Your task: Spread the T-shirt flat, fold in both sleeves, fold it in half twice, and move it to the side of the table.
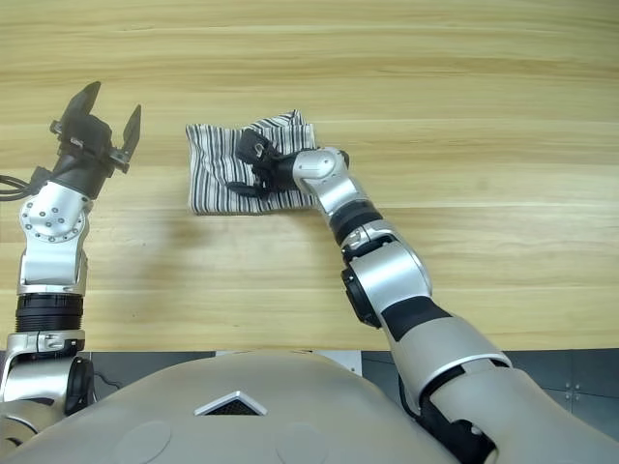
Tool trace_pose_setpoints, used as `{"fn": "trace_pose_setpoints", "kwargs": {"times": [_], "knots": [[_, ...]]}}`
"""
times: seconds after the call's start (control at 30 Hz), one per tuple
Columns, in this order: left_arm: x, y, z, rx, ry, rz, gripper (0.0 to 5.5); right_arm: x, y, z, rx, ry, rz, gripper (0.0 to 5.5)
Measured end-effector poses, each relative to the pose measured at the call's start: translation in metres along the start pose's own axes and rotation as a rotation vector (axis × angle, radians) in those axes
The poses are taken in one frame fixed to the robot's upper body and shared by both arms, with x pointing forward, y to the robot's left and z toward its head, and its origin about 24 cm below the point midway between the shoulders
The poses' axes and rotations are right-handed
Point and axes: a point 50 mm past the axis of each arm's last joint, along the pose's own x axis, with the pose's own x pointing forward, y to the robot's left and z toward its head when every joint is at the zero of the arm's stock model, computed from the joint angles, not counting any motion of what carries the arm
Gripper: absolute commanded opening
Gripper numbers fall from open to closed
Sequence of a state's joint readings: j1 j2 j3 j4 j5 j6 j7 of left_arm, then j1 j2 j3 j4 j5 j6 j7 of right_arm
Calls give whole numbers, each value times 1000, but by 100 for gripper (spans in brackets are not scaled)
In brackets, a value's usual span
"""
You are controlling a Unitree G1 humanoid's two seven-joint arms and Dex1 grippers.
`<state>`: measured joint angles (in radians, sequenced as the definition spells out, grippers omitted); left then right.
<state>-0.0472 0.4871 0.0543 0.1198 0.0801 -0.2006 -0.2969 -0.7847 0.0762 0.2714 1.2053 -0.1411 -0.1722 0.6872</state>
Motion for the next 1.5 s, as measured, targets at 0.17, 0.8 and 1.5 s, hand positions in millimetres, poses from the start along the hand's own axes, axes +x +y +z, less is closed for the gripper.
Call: {"fn": "trace_pose_setpoints", "kwargs": {"times": [0.17,0.8,1.5], "knots": [[-6,1,-2,-25,3,21,281,-7,-24,-5,95,64,-301,343],[-9,-10,-1,-88,-3,73,281,-327,-95,-156,601,252,-1316,343],[-26,-38,-8,-290,-43,178,281,-268,-48,-32,3,-697,-954,343]]}}
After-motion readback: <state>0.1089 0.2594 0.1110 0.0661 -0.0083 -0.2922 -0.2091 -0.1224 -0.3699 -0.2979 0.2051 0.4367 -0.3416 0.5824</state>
